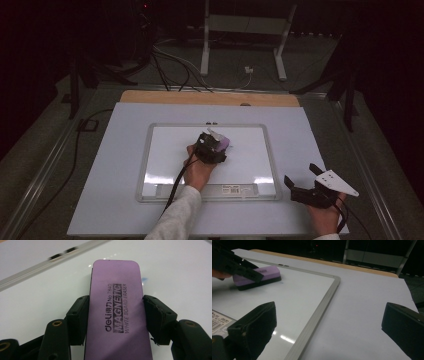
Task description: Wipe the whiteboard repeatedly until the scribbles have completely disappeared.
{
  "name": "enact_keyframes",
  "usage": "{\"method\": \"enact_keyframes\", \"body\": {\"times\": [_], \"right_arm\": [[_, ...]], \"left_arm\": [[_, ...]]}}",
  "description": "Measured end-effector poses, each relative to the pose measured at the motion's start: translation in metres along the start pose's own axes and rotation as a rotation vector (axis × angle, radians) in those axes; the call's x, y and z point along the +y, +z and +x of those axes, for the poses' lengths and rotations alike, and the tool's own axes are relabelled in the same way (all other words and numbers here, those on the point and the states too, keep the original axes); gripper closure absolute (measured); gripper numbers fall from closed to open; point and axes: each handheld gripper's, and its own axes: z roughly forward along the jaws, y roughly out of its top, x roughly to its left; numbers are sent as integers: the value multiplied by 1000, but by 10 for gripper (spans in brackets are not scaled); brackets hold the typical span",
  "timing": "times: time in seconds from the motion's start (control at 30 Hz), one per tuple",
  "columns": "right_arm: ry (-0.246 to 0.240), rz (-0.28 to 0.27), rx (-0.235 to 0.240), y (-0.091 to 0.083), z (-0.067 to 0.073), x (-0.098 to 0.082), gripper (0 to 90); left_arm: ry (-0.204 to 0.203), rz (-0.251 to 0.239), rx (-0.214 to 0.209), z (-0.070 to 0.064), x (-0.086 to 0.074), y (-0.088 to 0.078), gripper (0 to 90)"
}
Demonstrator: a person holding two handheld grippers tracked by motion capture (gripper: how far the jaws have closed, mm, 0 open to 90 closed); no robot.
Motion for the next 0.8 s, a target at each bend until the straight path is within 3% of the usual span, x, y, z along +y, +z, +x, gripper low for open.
{"method": "enact_keyframes", "body": {"times": [0.1, 0.17, 0.27, 0.4, 0.47, 0.5, 0.57, 0.73, 0.8], "right_arm": [[1, 0, 1, 0, -1, 0, 0], [0, 1, 2, 1, 0, 0, 0], [-1, 2, 2, 1, 0, 0, 0], [-2, 3, 2, 1, 1, 0, 0], [-1, 3, 3, 1, 0, 0, 0], [-1, 2, 2, 1, 0, 0, 0], [0, 0, 1, 0, 0, 0, 0], [6, -3, -3, -1, -1, 0, 0], [5, -2, -3, -1, -2, 0, 0]], "left_arm": [[-21, 10, 9, 5, 3, 2, 419], [-7, 10, 23, 0, 5, 4, 419], [-8, 7, 7, -8, 8, 6, 419], [23, 6, -36, -25, 11, 8, 419], [63, 4, -67, -33, 11, 7, 419], [88, 2, -58, -35, 11, 6, 419], [74, 6, -73, -31, 11, 7, 419], [24, 20, 9, -11, 12, 8, 419], [4, 30, 14, -5, 13, 8, 419]]}}
